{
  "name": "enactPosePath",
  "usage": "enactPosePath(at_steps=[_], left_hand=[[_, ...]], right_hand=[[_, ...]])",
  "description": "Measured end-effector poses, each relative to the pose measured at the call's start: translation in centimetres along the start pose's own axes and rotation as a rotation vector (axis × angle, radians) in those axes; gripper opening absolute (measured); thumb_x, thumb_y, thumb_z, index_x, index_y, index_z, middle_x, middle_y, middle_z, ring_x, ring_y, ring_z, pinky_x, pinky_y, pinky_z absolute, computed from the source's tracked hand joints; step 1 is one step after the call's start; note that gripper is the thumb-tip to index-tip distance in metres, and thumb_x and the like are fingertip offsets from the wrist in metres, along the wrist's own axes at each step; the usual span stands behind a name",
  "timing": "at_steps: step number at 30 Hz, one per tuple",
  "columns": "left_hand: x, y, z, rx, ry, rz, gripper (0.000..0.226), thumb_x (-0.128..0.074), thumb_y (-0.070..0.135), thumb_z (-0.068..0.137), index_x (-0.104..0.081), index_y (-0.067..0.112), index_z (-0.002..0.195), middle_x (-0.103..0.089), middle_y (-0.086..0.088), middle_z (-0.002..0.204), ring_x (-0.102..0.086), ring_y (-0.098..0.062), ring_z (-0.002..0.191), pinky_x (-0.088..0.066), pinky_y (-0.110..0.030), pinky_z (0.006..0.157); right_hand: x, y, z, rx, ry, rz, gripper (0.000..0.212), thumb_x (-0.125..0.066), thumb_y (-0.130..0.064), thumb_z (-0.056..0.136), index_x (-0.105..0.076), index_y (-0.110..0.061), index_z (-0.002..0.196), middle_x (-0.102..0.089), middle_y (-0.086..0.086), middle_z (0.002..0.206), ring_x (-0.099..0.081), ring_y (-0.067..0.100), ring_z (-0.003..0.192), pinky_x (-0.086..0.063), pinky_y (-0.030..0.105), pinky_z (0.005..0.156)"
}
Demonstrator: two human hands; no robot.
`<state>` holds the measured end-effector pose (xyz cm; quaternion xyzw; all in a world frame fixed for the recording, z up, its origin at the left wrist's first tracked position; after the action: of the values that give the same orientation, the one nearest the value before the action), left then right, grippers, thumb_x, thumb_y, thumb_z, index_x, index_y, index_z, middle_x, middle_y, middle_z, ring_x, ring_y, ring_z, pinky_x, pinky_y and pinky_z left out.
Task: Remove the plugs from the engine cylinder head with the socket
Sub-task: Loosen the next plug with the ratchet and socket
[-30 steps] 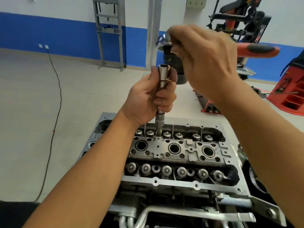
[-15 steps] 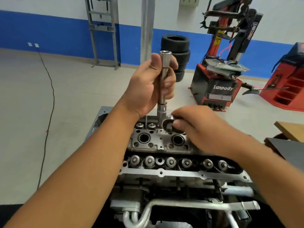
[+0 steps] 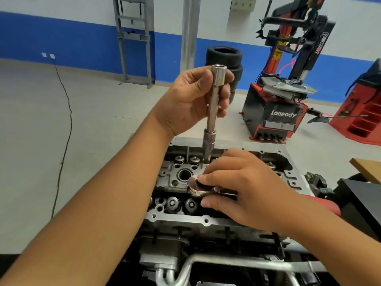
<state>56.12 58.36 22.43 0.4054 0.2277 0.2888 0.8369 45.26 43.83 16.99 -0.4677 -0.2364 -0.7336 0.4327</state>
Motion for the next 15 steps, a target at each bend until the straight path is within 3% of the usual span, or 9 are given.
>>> enactPosePath(at_steps=[4,9,12,15], left_hand=[[0.3,-0.6,-0.5,-0.010,-0.114,-0.101,0.035,-0.054,0.016,0.103,-0.057,0.000,0.134,-0.065,-0.010,0.102,-0.064,-0.023,0.086,-0.057,-0.042,0.079],[0.6,-0.7,-1.3,-0.017,-0.184,-0.136,0.031,-0.064,0.013,0.100,-0.064,0.002,0.129,-0.070,-0.009,0.102,-0.067,-0.022,0.087,-0.057,-0.042,0.080],[0.8,-0.8,-1.4,-0.019,-0.171,-0.168,0.030,-0.064,0.012,0.100,-0.064,0.003,0.129,-0.070,-0.010,0.103,-0.068,-0.023,0.088,-0.058,-0.042,0.080],[0.9,-0.9,-1.4,-0.025,-0.161,-0.177,0.030,-0.060,0.012,0.102,-0.063,0.002,0.131,-0.070,-0.010,0.105,-0.068,-0.023,0.089,-0.058,-0.042,0.081]], right_hand=[[0.2,-0.2,-0.3,0.032,-0.043,0.092,0.028,-0.079,-0.034,0.092,-0.079,-0.018,0.115,-0.075,-0.005,0.109,-0.064,0.021,0.091,-0.053,0.041,0.078],[0.1,-1.6,-1.5,0.081,0.014,0.207,0.009,-0.077,-0.011,0.093,-0.079,-0.012,0.102,-0.073,-0.003,0.096,-0.063,0.018,0.086,-0.052,0.035,0.073],[-0.7,-2.4,-1.9,0.119,0.004,0.141,0.014,-0.075,-0.012,0.095,-0.076,-0.013,0.109,-0.069,0.000,0.108,-0.061,0.019,0.094,-0.052,0.035,0.078],[-0.6,-2.0,-1.7,0.022,0.002,0.119,0.018,-0.075,-0.025,0.096,-0.075,-0.015,0.111,-0.064,-0.003,0.112,-0.059,0.016,0.100,-0.051,0.031,0.084]])
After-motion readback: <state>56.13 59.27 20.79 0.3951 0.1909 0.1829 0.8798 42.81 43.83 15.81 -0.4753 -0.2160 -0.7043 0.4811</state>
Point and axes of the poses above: each hand's wrist, its own z-axis towards the middle knuckle, its own x-axis out of the back of the hand, y = z × x, the point moved 4 cm from there along z, towards the middle knuckle
